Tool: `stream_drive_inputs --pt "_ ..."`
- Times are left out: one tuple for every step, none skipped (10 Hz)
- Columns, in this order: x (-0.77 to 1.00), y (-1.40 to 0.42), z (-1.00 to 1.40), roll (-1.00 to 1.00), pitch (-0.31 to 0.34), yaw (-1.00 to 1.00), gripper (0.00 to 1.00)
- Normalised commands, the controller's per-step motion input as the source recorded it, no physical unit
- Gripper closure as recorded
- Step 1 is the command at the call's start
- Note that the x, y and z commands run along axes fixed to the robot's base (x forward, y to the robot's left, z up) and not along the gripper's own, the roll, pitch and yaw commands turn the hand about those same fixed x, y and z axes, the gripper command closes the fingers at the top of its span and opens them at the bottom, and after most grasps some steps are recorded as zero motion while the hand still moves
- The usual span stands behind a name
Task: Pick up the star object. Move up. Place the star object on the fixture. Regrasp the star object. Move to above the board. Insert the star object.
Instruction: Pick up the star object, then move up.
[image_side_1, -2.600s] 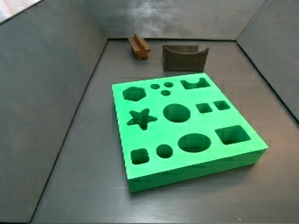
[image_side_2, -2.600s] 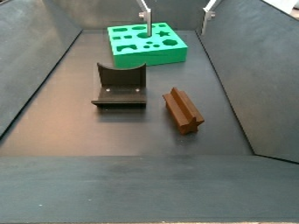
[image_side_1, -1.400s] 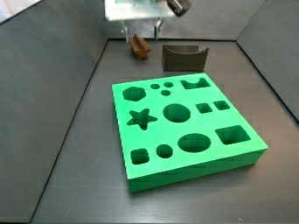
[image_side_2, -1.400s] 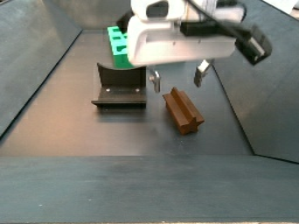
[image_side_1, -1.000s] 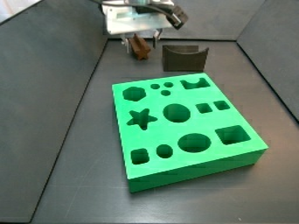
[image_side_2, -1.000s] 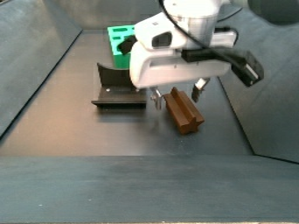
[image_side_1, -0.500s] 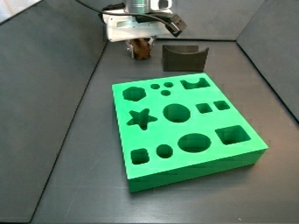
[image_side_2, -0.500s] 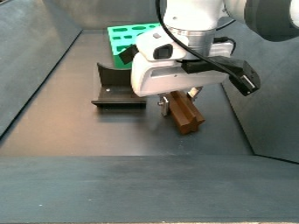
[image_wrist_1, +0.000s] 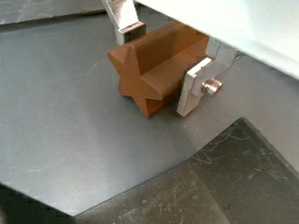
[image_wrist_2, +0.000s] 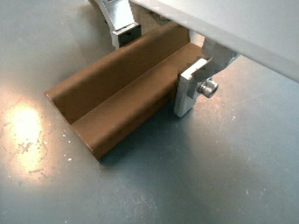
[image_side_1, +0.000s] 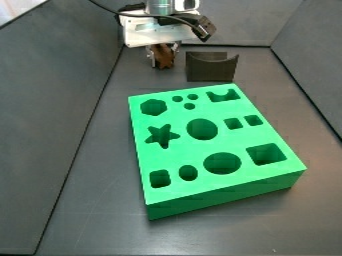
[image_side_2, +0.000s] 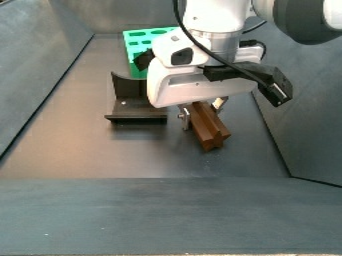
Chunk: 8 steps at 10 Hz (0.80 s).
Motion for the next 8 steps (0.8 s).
stream_drive_inputs --pt "0.00 0.00 0.00 0.00 0.000 0.00 1.00" --pt "0.00 0.00 0.00 0.00 0.000 0.00 1.00" --pt "0.00 0.00 0.00 0.00 0.000 0.00 1.00" --pt "0.00 0.00 0.00 0.00 0.000 0.00 1.00" --pt "0.00 0.00 0.83 0.00 0.000 0.00 1.00" --pt "-0.04 -0.04 0.79 -0.01 0.026 0.01 1.00" --pt "-0.06 -0.03 0.66 -0.01 0.049 0.01 1.00" --pt "-0.03 -0.02 0.53 0.00 0.050 0.00 1.00"
